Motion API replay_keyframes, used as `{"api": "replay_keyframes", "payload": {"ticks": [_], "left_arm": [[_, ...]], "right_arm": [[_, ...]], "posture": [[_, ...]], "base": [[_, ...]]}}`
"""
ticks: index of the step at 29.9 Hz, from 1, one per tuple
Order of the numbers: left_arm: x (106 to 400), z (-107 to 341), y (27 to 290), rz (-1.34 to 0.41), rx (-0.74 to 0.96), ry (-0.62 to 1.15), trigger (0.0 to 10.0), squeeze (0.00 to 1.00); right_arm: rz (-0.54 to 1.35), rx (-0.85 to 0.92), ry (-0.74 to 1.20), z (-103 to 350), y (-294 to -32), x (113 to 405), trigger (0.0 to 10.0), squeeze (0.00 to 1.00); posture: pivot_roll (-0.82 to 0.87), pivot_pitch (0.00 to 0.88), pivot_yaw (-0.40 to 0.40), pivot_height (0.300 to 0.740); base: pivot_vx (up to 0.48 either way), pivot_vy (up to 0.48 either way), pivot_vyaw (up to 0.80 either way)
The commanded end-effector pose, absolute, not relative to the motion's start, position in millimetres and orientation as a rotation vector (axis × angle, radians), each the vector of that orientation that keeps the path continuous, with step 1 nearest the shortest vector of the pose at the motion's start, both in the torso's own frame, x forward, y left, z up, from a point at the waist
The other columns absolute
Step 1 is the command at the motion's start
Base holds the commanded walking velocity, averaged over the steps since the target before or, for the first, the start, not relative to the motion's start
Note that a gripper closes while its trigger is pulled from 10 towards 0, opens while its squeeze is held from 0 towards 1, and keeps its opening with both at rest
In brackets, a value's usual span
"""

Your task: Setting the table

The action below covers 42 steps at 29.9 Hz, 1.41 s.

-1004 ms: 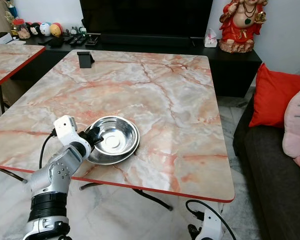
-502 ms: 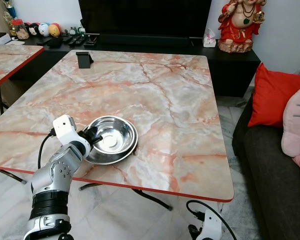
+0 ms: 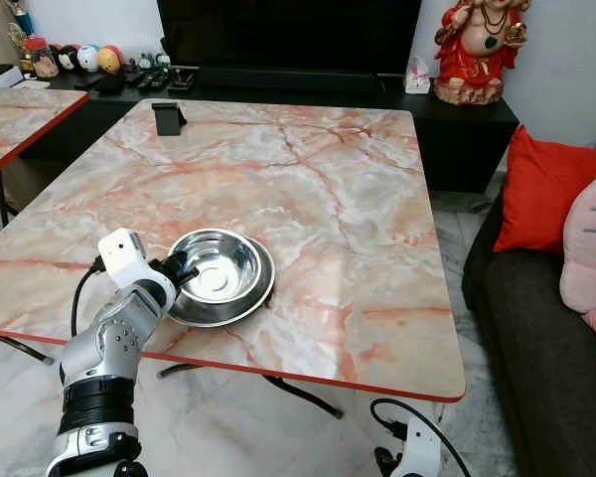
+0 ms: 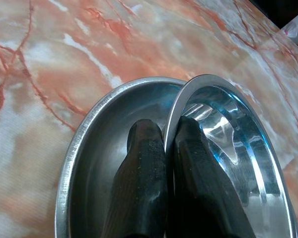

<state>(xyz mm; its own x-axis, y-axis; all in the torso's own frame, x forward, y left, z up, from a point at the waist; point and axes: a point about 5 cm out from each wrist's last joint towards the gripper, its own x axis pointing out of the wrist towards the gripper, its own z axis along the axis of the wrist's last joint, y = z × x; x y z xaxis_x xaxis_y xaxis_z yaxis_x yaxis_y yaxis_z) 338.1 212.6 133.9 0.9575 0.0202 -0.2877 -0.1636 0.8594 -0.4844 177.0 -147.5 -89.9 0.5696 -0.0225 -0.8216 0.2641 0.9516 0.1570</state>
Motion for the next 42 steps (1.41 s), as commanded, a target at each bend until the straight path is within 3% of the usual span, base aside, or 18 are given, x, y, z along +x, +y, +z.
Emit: {"api": "replay_keyframes", "payload": {"ticks": [1, 2, 3, 14, 15, 24, 31, 34, 35, 36, 37, 42], "left_arm": [[338, 133, 217, 0.132, -0.499, 0.285, 10.0, 0.40], [338, 133, 218, 0.139, -0.482, 0.285, 10.0, 0.40], [338, 133, 219, 0.141, -0.490, 0.285, 10.0, 1.00], [339, 134, 221, 0.152, -0.474, 0.280, 10.0, 1.00], [339, 136, 222, 0.147, -0.448, 0.271, 10.0, 0.00], [340, 163, 217, 0.048, -0.172, 0.093, 10.0, 0.00], [335, 190, 210, -0.035, -0.107, -0.107, 10.0, 0.00], [328, 196, 218, 0.025, -0.047, -0.193, 10.0, 0.00], [322, 199, 227, 0.097, 0.117, -0.235, 10.0, 0.00], [317, 197, 238, 0.191, 0.283, -0.241, 10.0, 0.00], [312, 196, 249, 0.268, 0.343, -0.244, 10.0, 0.00], [276, 177, 317, 0.659, 0.478, -0.148, 10.0, 0.00]], "right_arm": [[-0.170, 0.273, 0.968, -92, -148, 173, 10.0, 0.00], [-0.170, 0.273, 0.968, -92, -148, 172, 10.0, 0.00], [-0.170, 0.274, 0.968, -92, -148, 172, 10.0, 0.00], [-0.165, 0.277, 0.970, -92, -148, 172, 10.0, 0.00], [-0.164, 0.277, 0.971, -92, -148, 172, 10.0, 0.00], [-0.166, 0.275, 0.958, -92, -149, 173, 10.0, 0.00], [-0.175, 0.282, 0.945, -91, -150, 174, 10.0, 0.00], [-0.175, 0.280, 0.938, -91, -150, 174, 10.0, 0.00], [-0.177, 0.281, 0.934, -90, -150, 174, 10.0, 0.00], [-0.176, 0.281, 0.933, -91, -150, 174, 10.0, 0.00], [-0.176, 0.280, 0.933, -91, -150, 174, 10.0, 0.00], [-0.177, 0.279, 0.935, -91, -150, 173, 10.0, 0.00]], "posture": [[0.00, 0.000, 0.016, 0.740], [0.00, 0.000, 0.016, 0.740], [0.00, 0.000, 0.016, 0.740], [-0.01, 0.000, 0.014, 0.740], [0.00, 0.000, 0.014, 0.740], [0.00, 0.000, 0.014, 0.740], [0.00, 0.000, 0.015, 0.740], [0.00, 0.000, 0.018, 0.740], [0.00, 0.000, 0.019, 0.740], [0.00, 0.000, 0.018, 0.740], [0.00, 0.000, 0.019, 0.740], [0.01, 0.000, 0.021, 0.740]], "base": [[0.000, 0.000, 0.00], [0.000, 0.000, 0.00], [0.000, 0.000, 0.00], [0.000, 0.000, 0.00], [0.000, 0.000, 0.00], [0.000, 0.000, 0.00], [0.000, 0.000, 0.00], [0.000, 0.000, 0.00], [0.000, 0.000, 0.00], [0.000, 0.000, 0.00], [0.000, 0.000, 0.00], [0.000, 0.000, 0.00]]}}
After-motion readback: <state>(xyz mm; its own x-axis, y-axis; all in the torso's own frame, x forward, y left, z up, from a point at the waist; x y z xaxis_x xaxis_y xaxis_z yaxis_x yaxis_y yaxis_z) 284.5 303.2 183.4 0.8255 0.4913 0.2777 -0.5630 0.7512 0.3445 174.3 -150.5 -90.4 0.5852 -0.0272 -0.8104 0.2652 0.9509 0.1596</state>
